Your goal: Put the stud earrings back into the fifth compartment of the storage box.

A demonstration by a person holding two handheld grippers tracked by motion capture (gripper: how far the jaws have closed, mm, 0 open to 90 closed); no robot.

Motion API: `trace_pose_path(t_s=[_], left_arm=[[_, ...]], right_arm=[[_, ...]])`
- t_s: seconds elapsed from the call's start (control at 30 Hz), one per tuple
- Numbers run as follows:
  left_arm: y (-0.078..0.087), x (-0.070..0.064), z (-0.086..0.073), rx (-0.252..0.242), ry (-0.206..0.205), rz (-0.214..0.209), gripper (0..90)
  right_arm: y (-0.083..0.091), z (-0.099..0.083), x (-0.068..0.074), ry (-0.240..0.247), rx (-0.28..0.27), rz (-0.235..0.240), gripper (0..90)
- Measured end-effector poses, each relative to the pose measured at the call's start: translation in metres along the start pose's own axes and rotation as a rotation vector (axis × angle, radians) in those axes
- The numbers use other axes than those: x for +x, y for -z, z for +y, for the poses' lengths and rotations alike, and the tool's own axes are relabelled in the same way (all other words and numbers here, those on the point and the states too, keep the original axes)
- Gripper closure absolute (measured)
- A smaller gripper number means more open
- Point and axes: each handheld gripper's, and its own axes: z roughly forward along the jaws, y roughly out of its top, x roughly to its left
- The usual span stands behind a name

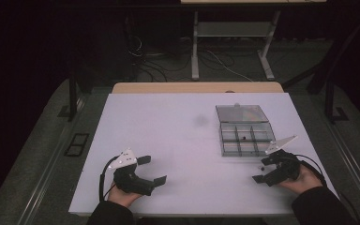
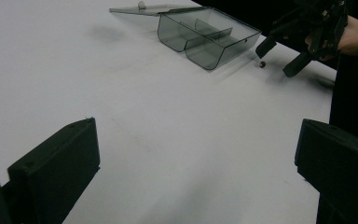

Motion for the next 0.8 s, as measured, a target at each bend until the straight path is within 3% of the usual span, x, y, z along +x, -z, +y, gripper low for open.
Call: trace_pose_path(t_s=[0.33, 0.8], left_arm=[[-0.0006, -0.0005, -0.0002, 0.002, -0.004, -0.002, 0.0], [-0.0005, -0.0004, -0.0002, 0.002, -0.003, -0.001, 0.0]], right_arm=[[-0.0044, -0.0007, -0.0032, 0.006, 0.026, -0.025, 36.4], [-0.0025, -0.0012, -0.0086, -0.001, 0.007, -0.086, 71.4]])
